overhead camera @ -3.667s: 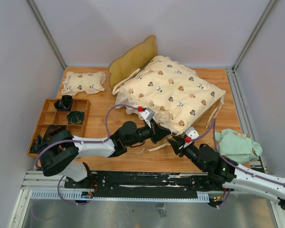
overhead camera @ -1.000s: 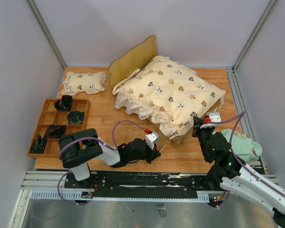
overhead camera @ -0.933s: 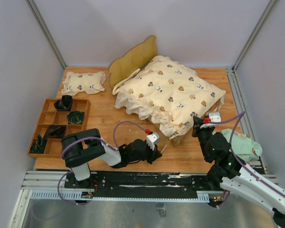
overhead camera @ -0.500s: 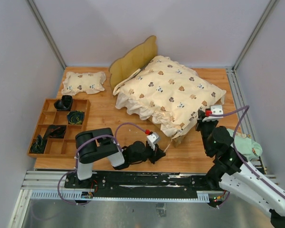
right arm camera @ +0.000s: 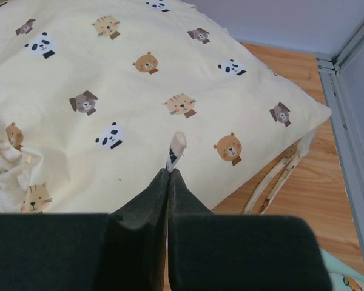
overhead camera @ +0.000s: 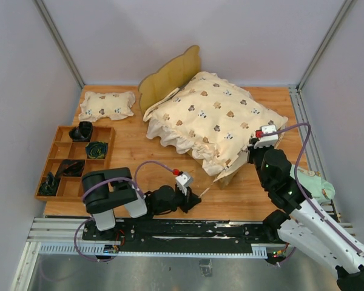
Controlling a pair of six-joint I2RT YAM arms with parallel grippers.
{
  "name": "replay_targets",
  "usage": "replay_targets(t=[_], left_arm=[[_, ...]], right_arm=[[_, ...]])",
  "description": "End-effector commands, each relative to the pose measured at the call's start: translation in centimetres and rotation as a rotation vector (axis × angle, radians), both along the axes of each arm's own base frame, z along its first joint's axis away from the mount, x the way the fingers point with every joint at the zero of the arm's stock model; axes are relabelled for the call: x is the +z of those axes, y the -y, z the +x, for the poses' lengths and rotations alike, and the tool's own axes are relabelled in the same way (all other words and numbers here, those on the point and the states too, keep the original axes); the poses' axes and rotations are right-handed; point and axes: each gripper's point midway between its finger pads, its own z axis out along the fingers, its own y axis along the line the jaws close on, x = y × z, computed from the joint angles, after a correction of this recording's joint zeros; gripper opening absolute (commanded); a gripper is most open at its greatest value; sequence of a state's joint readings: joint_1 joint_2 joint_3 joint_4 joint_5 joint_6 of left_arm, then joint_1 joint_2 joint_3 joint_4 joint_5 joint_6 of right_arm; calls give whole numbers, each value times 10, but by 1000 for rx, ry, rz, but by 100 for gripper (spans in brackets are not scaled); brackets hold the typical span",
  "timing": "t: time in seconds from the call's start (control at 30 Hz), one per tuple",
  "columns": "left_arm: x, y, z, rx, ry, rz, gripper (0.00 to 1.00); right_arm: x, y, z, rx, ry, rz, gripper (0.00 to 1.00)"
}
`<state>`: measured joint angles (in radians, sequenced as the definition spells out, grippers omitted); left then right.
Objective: Set up the pet bed
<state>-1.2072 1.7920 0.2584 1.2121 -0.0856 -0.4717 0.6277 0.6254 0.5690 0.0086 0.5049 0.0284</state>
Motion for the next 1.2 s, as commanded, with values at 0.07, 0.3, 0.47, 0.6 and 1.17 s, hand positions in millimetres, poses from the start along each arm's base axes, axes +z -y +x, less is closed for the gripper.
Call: replay_targets(t=[0.07,0.3,0.47,0.6,1.17], left_arm=[[-39,-54,-34,-12,-130,179,0],[-64,-62,-44,-28,-168,261,0],[-77,-63,-48,-31,-150,301,0],[-69,-50,-46,-26,-148,232,0],[48,-56,11,259,20,111,63]], right_arm=[[3,14,3,-77,37,84,0],[23,39,25,-182,96,122,0],[26,34,31,-127,68,119,0],[0,19,16,-31,7,173,0],[-18,-57,-39,370,-325,352,50]])
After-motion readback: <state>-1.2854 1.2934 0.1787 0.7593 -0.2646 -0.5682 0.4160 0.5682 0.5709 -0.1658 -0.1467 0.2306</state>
